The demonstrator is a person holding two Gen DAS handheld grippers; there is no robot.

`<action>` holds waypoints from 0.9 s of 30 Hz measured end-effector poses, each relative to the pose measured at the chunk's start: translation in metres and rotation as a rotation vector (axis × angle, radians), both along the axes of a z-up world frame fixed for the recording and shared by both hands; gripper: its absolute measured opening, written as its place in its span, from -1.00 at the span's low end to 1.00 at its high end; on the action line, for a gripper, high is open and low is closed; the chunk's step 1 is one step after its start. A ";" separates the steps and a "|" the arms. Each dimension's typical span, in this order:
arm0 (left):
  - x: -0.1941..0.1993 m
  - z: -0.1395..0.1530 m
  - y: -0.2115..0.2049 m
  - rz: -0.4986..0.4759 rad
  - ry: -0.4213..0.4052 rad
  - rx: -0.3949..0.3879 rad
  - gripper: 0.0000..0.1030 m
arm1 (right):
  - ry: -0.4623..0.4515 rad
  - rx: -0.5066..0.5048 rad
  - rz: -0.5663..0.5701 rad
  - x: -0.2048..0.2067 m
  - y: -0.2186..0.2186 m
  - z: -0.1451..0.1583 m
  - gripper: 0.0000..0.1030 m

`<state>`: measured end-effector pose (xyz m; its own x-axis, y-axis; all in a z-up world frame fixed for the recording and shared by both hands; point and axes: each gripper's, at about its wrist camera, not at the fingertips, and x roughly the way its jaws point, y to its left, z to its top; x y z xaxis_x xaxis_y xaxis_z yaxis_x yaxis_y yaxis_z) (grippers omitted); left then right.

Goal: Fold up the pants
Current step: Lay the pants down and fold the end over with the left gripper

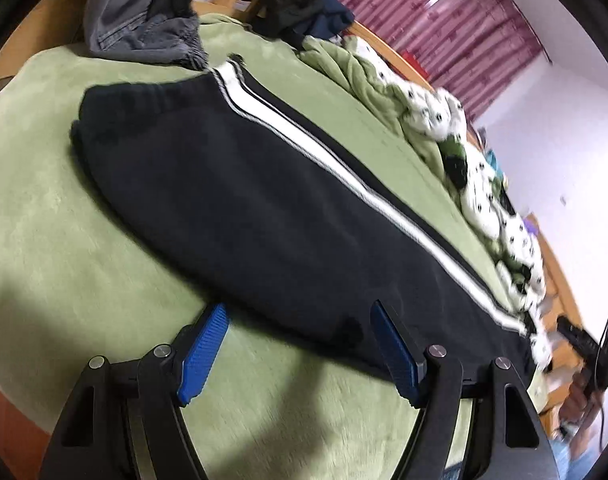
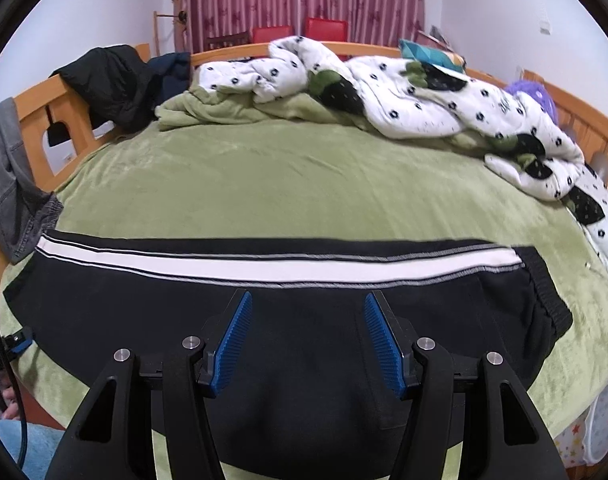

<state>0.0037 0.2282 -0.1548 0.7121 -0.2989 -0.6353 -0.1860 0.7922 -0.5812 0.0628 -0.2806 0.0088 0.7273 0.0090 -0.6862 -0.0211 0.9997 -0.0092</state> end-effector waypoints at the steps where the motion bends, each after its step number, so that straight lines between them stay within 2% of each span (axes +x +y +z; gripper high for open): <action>1: 0.001 -0.001 0.003 0.011 0.001 -0.008 0.39 | 0.003 0.001 0.002 0.000 0.003 0.001 0.13; 5: 0.001 -0.005 0.021 0.086 -0.021 -0.059 0.30 | 0.038 -0.048 0.007 0.001 0.016 -0.003 0.13; 7: -0.002 -0.005 0.027 0.144 -0.049 -0.019 0.24 | 0.045 -0.040 0.010 0.000 0.017 -0.008 0.13; 9: -0.002 -0.007 0.034 0.183 -0.053 0.013 0.08 | 0.040 -0.014 0.003 -0.001 0.014 -0.014 0.13; 12: 0.000 -0.012 0.050 0.223 -0.056 -0.039 0.02 | 0.040 0.050 -0.023 0.002 0.003 -0.027 0.13; 15: 0.008 -0.012 0.062 0.251 -0.051 -0.050 0.02 | 0.061 0.108 -0.050 0.009 -0.008 -0.041 0.13; 20: 0.019 -0.018 0.083 0.314 -0.072 -0.126 -0.06 | 0.034 0.088 -0.032 0.007 -0.006 -0.042 0.13; 24: 0.032 -0.016 0.079 0.361 -0.018 -0.066 -0.35 | 0.020 0.082 0.019 0.001 -0.004 -0.045 0.13; 25: 0.036 -0.014 0.078 0.380 0.004 -0.040 -0.45 | 0.024 0.078 0.031 -0.001 -0.003 -0.047 0.13; 26: 0.039 -0.012 0.078 0.397 0.029 -0.010 -0.65 | 0.030 0.070 0.046 -0.002 -0.002 -0.050 0.13; 27: 0.041 -0.011 0.077 0.402 0.045 0.013 -0.69 | 0.035 0.061 0.061 -0.004 -0.002 -0.052 0.13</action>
<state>0.0449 0.3051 -0.1653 0.7419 0.0059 -0.6705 -0.5075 0.6585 -0.5558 0.0591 -0.2827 -0.0432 0.6994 0.0955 -0.7083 -0.0815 0.9952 0.0536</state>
